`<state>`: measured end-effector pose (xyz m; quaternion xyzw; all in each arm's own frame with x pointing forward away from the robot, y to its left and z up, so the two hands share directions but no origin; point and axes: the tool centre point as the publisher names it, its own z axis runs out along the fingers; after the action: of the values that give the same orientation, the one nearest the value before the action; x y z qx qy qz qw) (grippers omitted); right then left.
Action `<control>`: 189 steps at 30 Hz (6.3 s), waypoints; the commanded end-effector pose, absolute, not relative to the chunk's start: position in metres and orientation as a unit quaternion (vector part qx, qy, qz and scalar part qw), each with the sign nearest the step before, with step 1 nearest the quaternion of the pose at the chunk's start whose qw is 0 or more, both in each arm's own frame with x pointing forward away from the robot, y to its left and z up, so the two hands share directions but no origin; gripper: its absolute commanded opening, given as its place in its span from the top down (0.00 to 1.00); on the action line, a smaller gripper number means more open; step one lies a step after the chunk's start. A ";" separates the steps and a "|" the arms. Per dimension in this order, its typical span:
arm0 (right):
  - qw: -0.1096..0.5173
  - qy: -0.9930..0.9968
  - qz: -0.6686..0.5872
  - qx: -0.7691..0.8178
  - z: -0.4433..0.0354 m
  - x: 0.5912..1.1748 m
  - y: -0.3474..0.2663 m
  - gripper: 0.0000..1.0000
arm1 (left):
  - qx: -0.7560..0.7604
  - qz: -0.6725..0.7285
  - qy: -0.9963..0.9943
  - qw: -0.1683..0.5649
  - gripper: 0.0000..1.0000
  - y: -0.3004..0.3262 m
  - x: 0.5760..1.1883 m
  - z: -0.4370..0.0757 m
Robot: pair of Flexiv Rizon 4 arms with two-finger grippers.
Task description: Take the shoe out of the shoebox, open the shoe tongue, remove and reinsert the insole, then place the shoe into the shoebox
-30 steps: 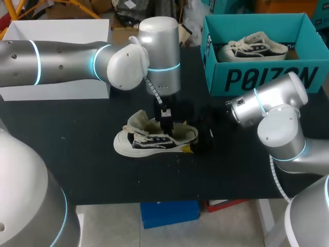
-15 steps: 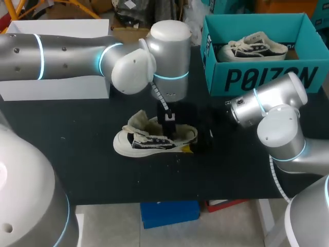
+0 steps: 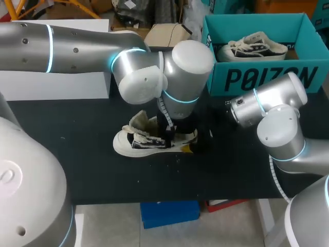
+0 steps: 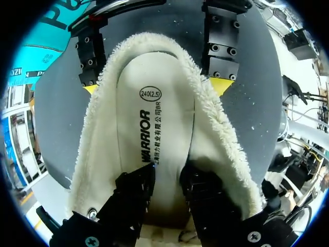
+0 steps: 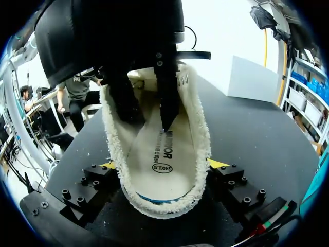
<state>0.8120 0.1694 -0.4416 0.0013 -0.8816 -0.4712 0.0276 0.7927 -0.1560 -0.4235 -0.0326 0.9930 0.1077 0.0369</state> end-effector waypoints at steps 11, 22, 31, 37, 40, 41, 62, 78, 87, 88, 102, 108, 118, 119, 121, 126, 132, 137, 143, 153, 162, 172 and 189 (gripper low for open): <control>0.028 -0.882 -0.470 0.000 -0.446 0.813 0.169 1.00 | -0.030 0.148 0.977 0.152 0.75 -0.139 0.807 -0.468; 0.028 -0.882 -0.470 0.000 -0.446 0.813 0.169 1.00 | -0.059 0.114 0.968 0.214 0.77 -0.124 0.831 -0.468; 0.028 -0.882 -0.470 0.000 -0.446 0.813 0.169 1.00 | -0.065 0.061 0.970 0.228 0.80 -0.113 0.853 -0.473; 0.028 -0.882 -0.470 0.000 -0.446 0.813 0.169 1.00 | -0.048 0.037 0.976 0.209 1.00 -0.115 0.858 -0.477; 0.028 -0.882 -0.470 0.000 -0.446 0.813 0.169 1.00 | -0.033 0.026 0.981 0.188 1.00 -0.119 0.853 -0.476; 0.028 -0.882 -0.470 0.000 -0.446 0.813 0.169 1.00 | -0.025 0.021 0.984 0.178 1.00 -0.121 0.851 -0.475; 0.028 -0.882 -0.470 0.000 -0.446 0.813 0.169 1.00 | 0.053 -0.093 0.994 0.034 1.00 -0.153 0.793 -0.444; 0.028 -0.882 -0.470 0.000 -0.446 0.813 0.169 1.00 | 0.068 -0.129 0.989 0.029 1.00 -0.148 0.790 -0.411; 0.028 -0.882 -0.470 0.000 -0.446 0.813 0.169 1.00 | 0.072 -0.133 0.988 0.040 1.00 -0.147 0.791 -0.397; 0.028 -0.882 -0.470 0.000 -0.446 0.813 0.169 1.00 | 0.073 -0.133 0.988 0.042 1.00 -0.147 0.791 -0.395; 0.028 -0.882 -0.470 0.000 -0.446 0.813 0.169 1.00 | 0.098 -0.142 0.983 0.059 1.00 -0.165 0.800 -0.389; 0.028 -0.882 -0.470 0.000 -0.446 0.813 0.169 1.00 | 0.093 -0.146 0.982 0.078 1.00 -0.174 0.807 -0.395; 0.028 -0.882 -0.470 0.000 -0.446 0.813 0.169 1.00 | 0.116 -0.136 0.975 0.131 0.52 -0.178 0.794 -0.402; 0.028 -0.882 -0.470 0.000 -0.446 0.813 0.169 1.00 | 0.116 -0.133 0.975 0.136 0.52 -0.179 0.795 -0.402; 0.028 -0.882 -0.470 0.000 -0.446 0.813 0.169 1.00 | 0.117 -0.130 0.974 0.144 0.46 -0.182 0.798 -0.403; 0.028 -0.882 -0.470 0.000 -0.446 0.813 0.169 1.00 | 0.126 -0.132 0.970 0.159 0.47 -0.189 0.802 -0.404; 0.028 -0.882 -0.470 0.000 -0.446 0.813 0.169 1.00 | 0.115 -0.130 0.969 0.176 0.48 -0.196 0.792 -0.407; 0.028 -0.882 -0.470 0.000 -0.446 0.813 0.169 1.00 | 0.104 -0.117 0.969 0.193 0.51 -0.202 0.796 -0.409; 0.028 -0.882 -0.470 0.000 -0.446 0.813 0.169 1.00 | 0.108 -0.128 0.965 0.204 0.56 -0.207 0.804 -0.405; 0.028 -0.882 -0.470 0.000 -0.446 0.813 0.169 1.00 | 0.122 -0.142 0.958 0.215 0.57 -0.224 0.817 -0.401; 0.028 -0.882 -0.470 0.000 -0.446 0.813 0.169 1.00 | 0.132 -0.153 0.956 0.211 1.00 -0.226 0.805 -0.389; 0.028 -0.882 -0.470 0.000 -0.446 0.813 0.169 1.00 | 0.179 -0.290 0.928 0.153 1.00 -0.218 0.761 -0.341; 0.028 -0.882 -0.470 0.000 -0.446 0.813 0.169 1.00 | 0.143 -0.444 0.883 0.044 1.00 -0.266 0.749 -0.212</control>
<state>0.8132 0.1691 -0.4410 0.0009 -0.8817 -0.4709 0.0276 0.7448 -0.2753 -0.2290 0.1280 0.8915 -0.4280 0.0752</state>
